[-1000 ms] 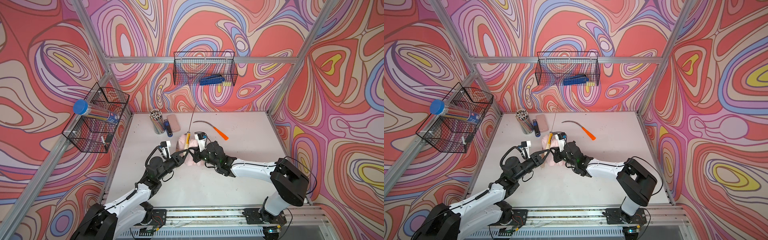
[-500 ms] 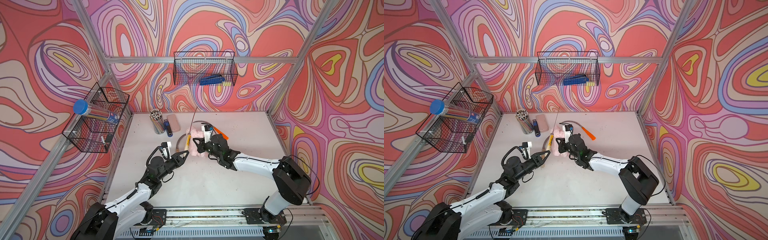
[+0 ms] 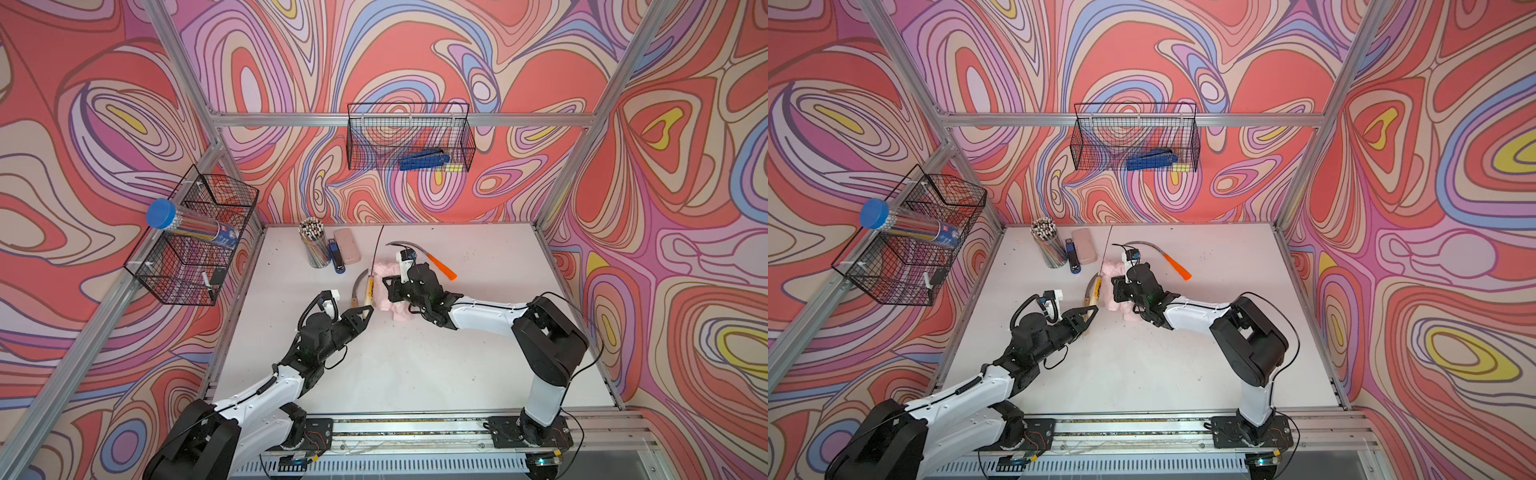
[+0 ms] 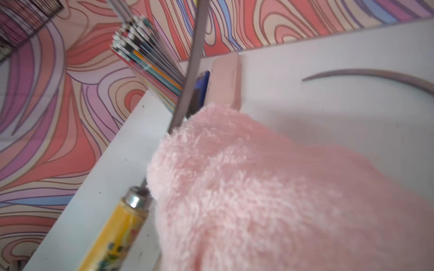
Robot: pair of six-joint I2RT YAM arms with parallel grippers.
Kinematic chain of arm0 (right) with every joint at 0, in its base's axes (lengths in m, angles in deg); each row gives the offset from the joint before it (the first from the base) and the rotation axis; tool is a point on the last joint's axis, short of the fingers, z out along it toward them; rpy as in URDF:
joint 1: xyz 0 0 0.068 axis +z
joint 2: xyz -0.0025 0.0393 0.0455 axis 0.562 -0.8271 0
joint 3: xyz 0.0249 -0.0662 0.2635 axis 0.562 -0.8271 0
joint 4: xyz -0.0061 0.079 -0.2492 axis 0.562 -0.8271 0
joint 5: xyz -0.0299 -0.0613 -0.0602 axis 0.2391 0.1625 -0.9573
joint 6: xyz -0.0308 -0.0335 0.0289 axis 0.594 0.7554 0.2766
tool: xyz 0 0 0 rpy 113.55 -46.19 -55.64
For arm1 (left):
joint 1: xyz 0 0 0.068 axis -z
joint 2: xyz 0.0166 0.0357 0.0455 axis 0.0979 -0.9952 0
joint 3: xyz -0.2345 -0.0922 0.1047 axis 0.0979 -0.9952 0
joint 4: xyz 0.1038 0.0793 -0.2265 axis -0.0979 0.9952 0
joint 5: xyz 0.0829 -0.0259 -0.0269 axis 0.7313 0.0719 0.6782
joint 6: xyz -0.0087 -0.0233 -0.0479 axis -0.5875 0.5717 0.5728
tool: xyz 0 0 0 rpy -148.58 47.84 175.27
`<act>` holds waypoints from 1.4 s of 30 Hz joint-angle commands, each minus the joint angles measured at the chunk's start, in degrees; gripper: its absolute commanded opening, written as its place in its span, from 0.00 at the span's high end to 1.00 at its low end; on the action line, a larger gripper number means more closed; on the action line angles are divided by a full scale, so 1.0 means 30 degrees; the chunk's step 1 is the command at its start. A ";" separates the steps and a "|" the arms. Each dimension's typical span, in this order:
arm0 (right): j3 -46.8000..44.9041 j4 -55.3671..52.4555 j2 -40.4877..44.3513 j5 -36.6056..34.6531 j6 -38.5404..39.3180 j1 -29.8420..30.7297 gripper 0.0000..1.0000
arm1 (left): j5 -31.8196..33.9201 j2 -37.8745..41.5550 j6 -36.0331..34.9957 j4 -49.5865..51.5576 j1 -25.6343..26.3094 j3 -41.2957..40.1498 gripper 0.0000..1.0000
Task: Wipe small sickles with rags
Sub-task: Wipe the small sickle.
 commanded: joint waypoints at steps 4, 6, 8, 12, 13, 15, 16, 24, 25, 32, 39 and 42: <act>-0.0968 0.1783 -0.0368 0.0253 -0.0700 -0.0055 1.00 | -0.0676 -0.0904 0.0888 -0.1411 -0.0046 -0.0152 1.00; -0.0787 0.1552 -0.0373 -0.0104 -0.0559 -0.0040 1.00 | -0.0705 -0.1003 0.0816 -0.1231 -0.0062 0.0002 1.00; -0.0297 0.1291 -0.0639 -0.0050 -0.0432 -0.0038 1.00 | -0.0804 -0.1096 0.0785 -0.1090 -0.0044 0.0085 1.00; 0.0717 0.1207 -0.1279 0.0378 -0.0306 -0.0039 1.00 | -0.0944 -0.1237 0.0762 -0.1211 -0.0058 0.0110 1.00; 0.1024 0.1132 -0.1472 0.0346 -0.0265 -0.0039 1.00 | -0.0993 -0.1246 0.0757 -0.1222 -0.0055 0.0135 1.00; 0.1614 0.0987 -0.1856 0.0332 -0.0233 -0.0093 1.00 | -0.1024 -0.1193 0.0731 -0.1211 -0.0045 0.0097 1.00; 0.1914 0.0889 -0.2079 0.0389 -0.0272 -0.0177 1.00 | -0.1054 -0.1171 0.0692 -0.1211 -0.0045 0.0132 1.00; 0.4200 0.0031 -0.3268 0.0904 0.0043 -0.1039 1.00 | -0.1312 -0.1337 0.0728 -0.1366 -0.0060 0.0224 1.00; 0.4445 -0.0089 -0.3397 0.0942 0.0073 -0.1157 1.00 | -0.1349 -0.1406 0.0727 -0.1447 -0.0056 0.0222 1.00; 0.5962 -0.0988 -0.3651 0.1102 0.0249 -0.2167 1.00 | -0.1379 -0.1631 0.0741 -0.1489 -0.0065 0.0284 1.00; 0.7715 -0.2483 -0.3257 0.0900 0.1031 -0.2617 1.00 | -0.1293 -0.1670 0.0713 -0.1419 -0.0066 0.0373 1.00; 0.8910 -0.3480 -0.3533 0.0539 0.1531 -0.2661 1.00 | -0.1296 -0.1784 0.0734 -0.1412 -0.0047 0.0400 1.00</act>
